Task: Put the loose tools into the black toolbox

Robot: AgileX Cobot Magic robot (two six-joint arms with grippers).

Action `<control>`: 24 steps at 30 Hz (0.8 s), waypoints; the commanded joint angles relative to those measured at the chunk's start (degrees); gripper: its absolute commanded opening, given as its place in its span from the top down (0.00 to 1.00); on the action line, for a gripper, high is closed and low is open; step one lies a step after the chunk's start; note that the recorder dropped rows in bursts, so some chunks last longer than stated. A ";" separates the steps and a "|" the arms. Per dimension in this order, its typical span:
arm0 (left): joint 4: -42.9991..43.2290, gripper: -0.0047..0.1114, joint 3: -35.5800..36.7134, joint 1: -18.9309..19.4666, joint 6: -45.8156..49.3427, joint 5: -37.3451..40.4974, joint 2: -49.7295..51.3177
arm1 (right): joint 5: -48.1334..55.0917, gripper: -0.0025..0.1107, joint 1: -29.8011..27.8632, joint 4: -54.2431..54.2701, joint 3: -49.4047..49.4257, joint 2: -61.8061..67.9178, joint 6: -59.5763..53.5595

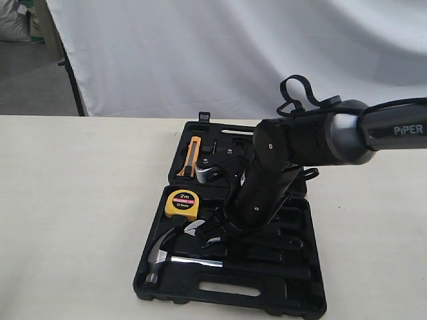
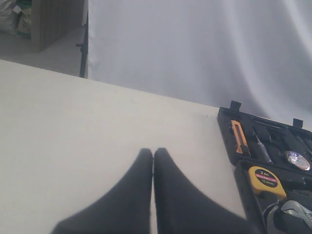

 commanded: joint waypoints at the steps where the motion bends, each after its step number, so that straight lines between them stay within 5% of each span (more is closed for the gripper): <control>1: 0.25 0.95 -0.15 1.45 -0.27 -0.41 -0.18 | -1.85 0.98 -0.33 -0.46 1.28 2.87 -0.61; 24: 0.25 0.95 -0.15 1.45 -0.27 -0.41 -0.18 | -2.27 0.98 -0.33 -0.46 1.28 2.87 -0.61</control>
